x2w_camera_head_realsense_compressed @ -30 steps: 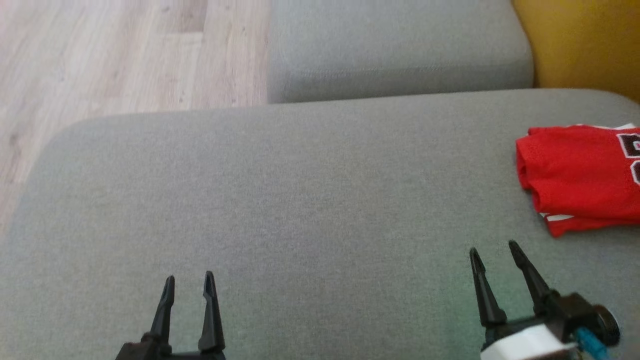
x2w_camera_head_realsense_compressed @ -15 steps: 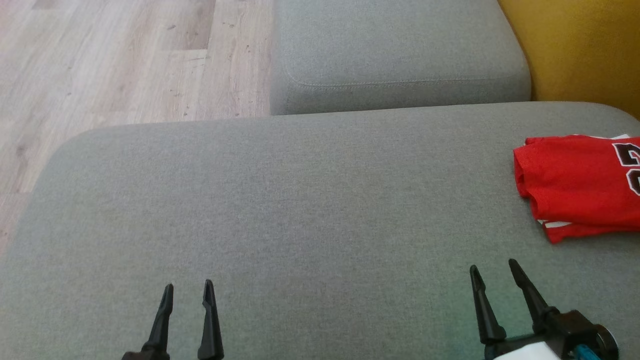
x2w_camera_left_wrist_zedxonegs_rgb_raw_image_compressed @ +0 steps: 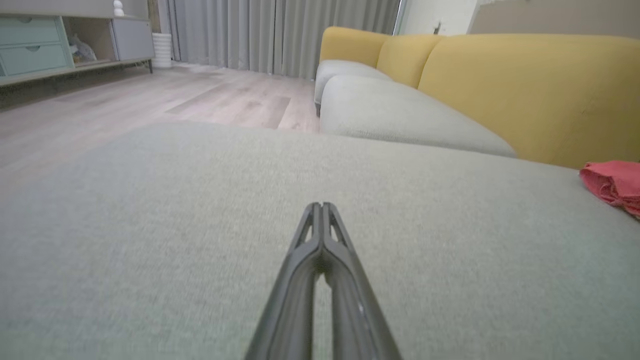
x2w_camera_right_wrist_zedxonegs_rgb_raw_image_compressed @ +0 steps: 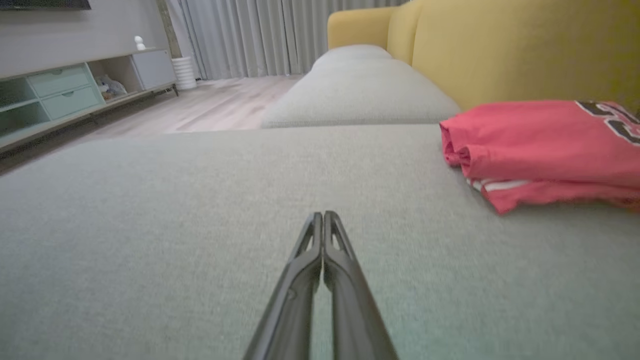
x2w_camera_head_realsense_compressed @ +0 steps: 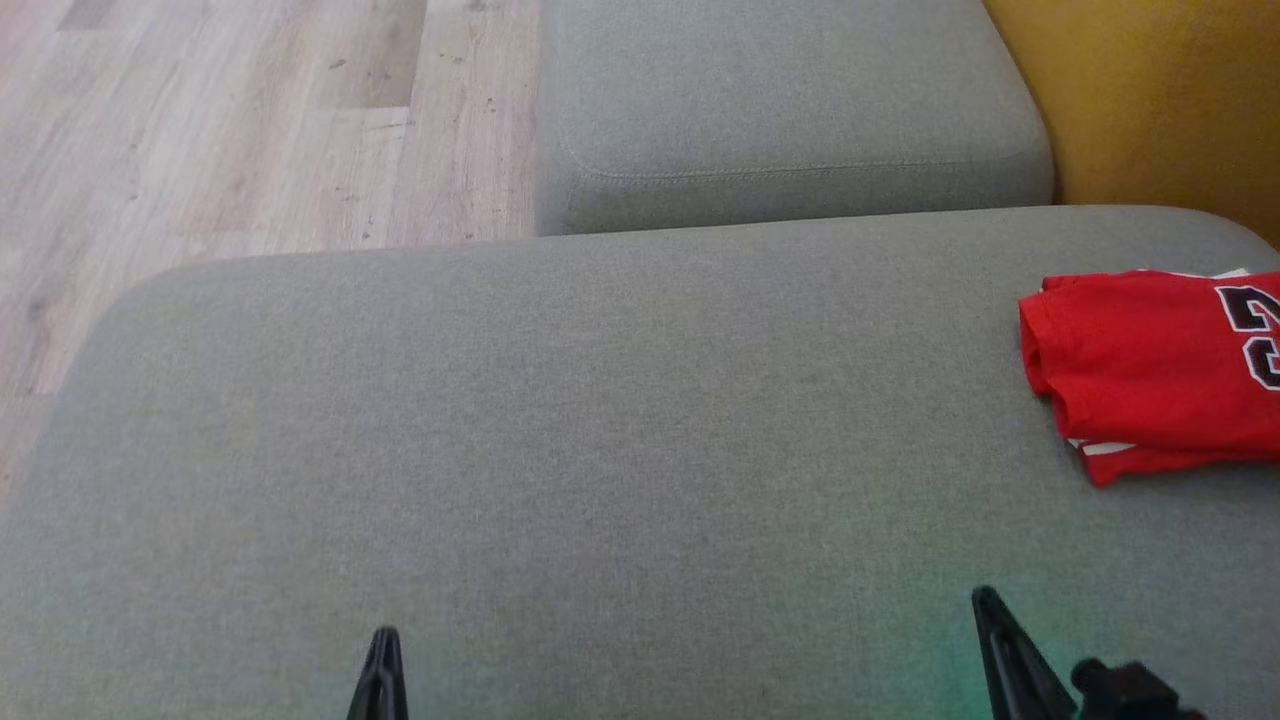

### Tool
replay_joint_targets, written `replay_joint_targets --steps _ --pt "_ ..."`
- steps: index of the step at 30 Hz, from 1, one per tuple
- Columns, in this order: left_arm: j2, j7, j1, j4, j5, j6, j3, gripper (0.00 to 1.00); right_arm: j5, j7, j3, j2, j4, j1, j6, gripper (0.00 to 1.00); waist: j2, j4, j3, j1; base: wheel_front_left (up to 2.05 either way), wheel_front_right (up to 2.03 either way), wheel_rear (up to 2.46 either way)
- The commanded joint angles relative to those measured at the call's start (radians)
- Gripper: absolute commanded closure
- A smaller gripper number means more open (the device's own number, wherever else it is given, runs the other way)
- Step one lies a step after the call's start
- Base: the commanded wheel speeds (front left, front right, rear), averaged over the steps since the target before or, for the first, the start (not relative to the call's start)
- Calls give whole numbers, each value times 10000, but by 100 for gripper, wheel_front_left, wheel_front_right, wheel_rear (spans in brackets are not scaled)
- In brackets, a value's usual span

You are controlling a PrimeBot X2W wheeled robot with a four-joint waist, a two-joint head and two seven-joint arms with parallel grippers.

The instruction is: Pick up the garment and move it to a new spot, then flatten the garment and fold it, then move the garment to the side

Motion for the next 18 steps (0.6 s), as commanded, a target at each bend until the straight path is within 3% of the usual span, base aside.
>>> replay_joint_targets --steps 1,18 --pt "13 9 -195 -282 -260 -31 38 100 324 43 -7 -16 -305 -187 0 100 0 -1 13 0 0 0 0" --pt "110 404 -662 -163 -2232 -298 323 100 2577 415 -97 -140 -274 -636 -1 100 0 -27 134 0 0 0 0"
